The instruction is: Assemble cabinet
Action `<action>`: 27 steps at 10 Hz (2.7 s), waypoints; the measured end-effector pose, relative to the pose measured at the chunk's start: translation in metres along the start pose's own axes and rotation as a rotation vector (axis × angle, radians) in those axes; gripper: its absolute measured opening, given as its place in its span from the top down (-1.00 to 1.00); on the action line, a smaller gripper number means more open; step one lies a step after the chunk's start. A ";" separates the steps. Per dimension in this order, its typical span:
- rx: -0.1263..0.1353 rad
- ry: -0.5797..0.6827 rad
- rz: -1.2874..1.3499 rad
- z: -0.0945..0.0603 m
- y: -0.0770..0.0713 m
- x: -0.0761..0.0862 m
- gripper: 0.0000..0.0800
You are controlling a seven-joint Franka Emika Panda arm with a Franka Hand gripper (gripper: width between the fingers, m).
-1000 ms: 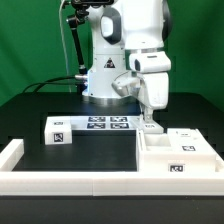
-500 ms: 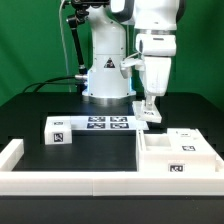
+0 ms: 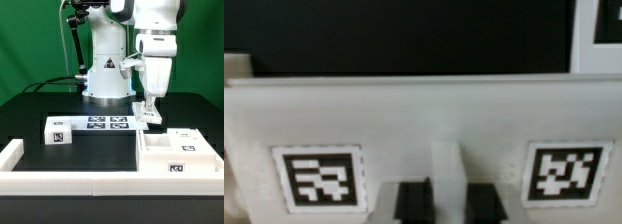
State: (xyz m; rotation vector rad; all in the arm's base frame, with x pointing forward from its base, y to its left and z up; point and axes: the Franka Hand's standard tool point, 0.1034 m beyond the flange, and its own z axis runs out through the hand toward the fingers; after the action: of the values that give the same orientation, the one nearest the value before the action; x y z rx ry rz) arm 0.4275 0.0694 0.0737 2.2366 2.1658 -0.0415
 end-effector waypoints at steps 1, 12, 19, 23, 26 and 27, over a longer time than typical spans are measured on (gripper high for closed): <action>-0.006 0.001 0.001 -0.001 0.004 0.000 0.83; -0.034 0.026 -0.002 0.000 0.010 0.002 0.83; -0.012 0.043 0.016 0.005 0.015 -0.003 0.83; -0.009 0.051 0.016 0.009 0.022 0.002 0.83; -0.007 0.056 0.005 0.011 0.022 0.000 0.83; -0.004 0.061 0.006 0.013 0.024 -0.004 0.83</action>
Offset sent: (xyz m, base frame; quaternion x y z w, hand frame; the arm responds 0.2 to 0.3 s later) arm 0.0066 -0.0020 0.0039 -0.0066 0.0059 -0.0031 1.0000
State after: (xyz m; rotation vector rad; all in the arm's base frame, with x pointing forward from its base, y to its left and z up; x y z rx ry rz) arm 0.4510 0.0643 0.0605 2.2715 2.1869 0.0309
